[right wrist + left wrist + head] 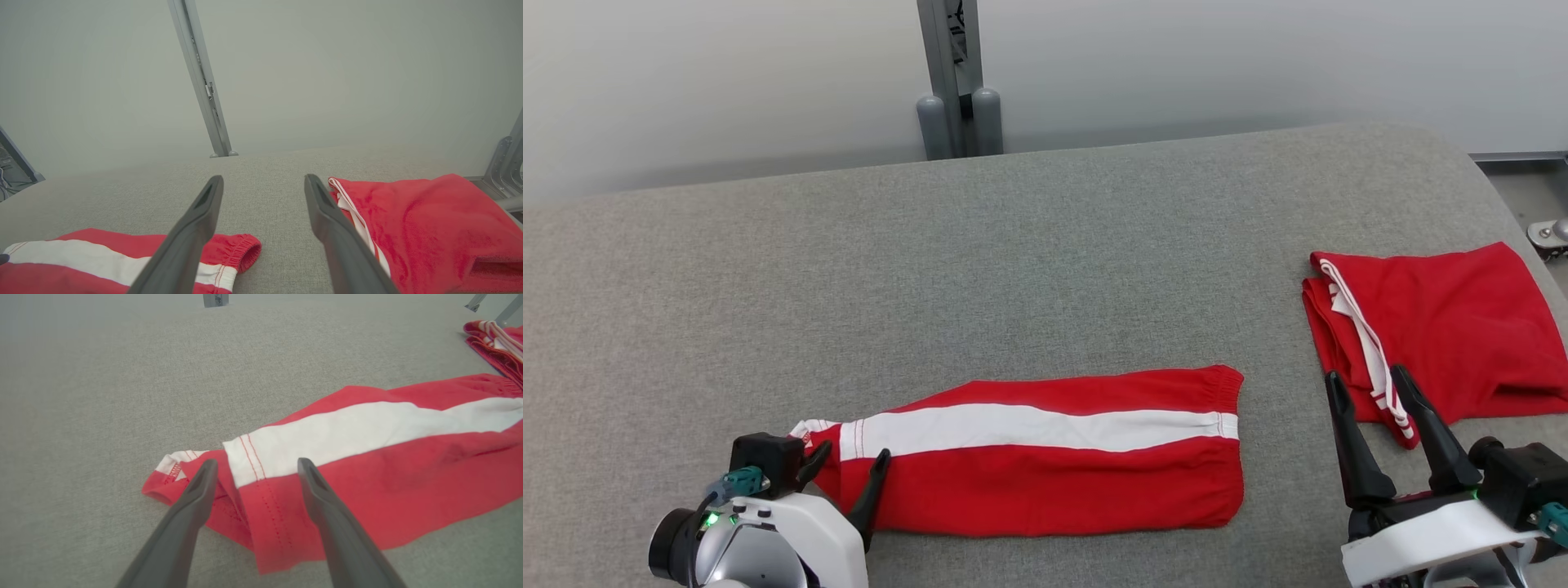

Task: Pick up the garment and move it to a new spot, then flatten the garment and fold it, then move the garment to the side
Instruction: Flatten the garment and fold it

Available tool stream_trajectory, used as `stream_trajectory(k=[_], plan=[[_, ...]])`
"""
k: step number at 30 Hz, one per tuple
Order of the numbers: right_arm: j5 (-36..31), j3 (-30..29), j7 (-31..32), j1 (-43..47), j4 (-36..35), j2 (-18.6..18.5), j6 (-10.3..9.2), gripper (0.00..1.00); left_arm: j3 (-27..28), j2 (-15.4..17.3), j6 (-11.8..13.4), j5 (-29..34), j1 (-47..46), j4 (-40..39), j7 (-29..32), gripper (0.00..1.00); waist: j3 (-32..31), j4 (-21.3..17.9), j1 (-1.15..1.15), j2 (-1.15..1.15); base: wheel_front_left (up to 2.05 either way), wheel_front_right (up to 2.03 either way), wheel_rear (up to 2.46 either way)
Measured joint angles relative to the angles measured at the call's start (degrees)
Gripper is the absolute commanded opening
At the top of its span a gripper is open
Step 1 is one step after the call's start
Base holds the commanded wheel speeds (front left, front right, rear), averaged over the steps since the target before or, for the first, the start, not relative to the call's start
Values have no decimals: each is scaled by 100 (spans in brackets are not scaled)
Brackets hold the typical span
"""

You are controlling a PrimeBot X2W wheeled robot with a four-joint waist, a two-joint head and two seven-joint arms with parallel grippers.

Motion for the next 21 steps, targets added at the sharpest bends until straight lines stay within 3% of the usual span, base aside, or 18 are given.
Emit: stream_trajectory(k=[5,6,7,10,15,21], plan=[[15,2,-29,-2,59,0,0,100,3,25,-96,-129,-52,131,81,100,52,-54,0,0,0,0,0],[19,-2,-29,-2,74,0,0,100,2,26,-118,-146,-73,144,89,93,59,-61,0,0,0,0,0],[23,-5,-30,-2,86,-1,0,100,-2,25,-119,-146,-82,151,89,80,63,-63,0,0,0,0,0],[26,-4,-29,-6,103,-1,0,100,-10,24,-145,-157,-93,170,74,0,71,-66,0,0,0,0,0],[169,10,75,-42,293,-2,0,100,-29,35,-180,-137,-180,156,-11,0,105,-52,0,0,0,0,0],[443,391,359,-257,1202,-165,-1,100,-80,45,-163,-81,-283,70,-14,0,214,20,0,0,0,0,0]])
